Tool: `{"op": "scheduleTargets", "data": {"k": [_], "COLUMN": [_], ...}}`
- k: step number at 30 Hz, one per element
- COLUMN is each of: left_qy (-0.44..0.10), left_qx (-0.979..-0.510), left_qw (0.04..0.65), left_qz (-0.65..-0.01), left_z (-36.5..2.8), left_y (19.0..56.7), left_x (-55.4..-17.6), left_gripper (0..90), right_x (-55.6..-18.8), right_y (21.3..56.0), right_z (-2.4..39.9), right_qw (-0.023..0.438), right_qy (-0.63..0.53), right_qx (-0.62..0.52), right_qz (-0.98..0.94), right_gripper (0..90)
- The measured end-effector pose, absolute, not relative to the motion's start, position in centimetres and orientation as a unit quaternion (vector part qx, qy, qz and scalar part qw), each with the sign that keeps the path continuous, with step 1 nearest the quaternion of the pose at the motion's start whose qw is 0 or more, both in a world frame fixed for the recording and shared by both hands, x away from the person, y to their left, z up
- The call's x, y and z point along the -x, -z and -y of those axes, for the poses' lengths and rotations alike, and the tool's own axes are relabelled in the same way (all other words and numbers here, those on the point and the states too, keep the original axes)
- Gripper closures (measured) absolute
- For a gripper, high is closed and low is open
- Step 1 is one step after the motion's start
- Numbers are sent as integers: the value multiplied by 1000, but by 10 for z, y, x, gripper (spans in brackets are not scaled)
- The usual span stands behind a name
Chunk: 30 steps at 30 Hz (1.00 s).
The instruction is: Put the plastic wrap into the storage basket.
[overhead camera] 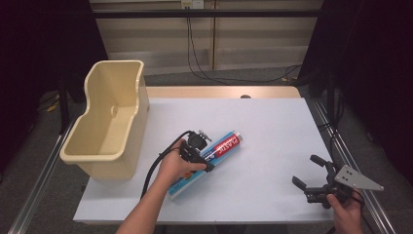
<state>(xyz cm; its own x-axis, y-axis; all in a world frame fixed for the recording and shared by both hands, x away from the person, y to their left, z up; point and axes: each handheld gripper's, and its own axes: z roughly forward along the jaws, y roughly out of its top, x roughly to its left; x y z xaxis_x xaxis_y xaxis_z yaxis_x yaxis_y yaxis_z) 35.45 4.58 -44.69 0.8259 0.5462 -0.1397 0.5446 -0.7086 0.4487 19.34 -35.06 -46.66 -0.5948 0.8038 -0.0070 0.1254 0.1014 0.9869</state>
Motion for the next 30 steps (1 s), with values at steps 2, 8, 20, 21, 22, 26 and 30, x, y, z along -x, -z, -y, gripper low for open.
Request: {"op": "scheduleTargets", "data": {"k": [2,8,20,21,22,26,30], "left_qy": [3,11,19,21,21,15,11], "left_qx": [-926,-929,-916,-914,-914,-909,-905], "left_qw": [234,214,191,190,190,186,183], "left_qz": [-297,-301,-352,-358,-358,-372,-384], "left_z": [-44,-37,-34,-37,-37,-46,-52], "left_y": [448,447,429,422,422,405,391], "left_x": [-355,-355,-354,-354,-354,-356,-357], "left_gripper": [241,317,323,323,323,323,323], "right_x": [-194,-193,-194,-194,-194,-195,-196], "right_y": [467,466,467,467,467,468,468], "right_z": [351,351,354,354,354,354,353], "right_qw": [294,295,295,296,296,296,296], "right_qy": [-577,-577,-577,-577,-577,-575,-575], "right_qx": [-341,-340,-343,-343,-343,-344,-343], "right_qz": [-681,-682,-680,-680,-680,-680,-681], "right_gripper": [2,2,1,2,2,1,1]}}
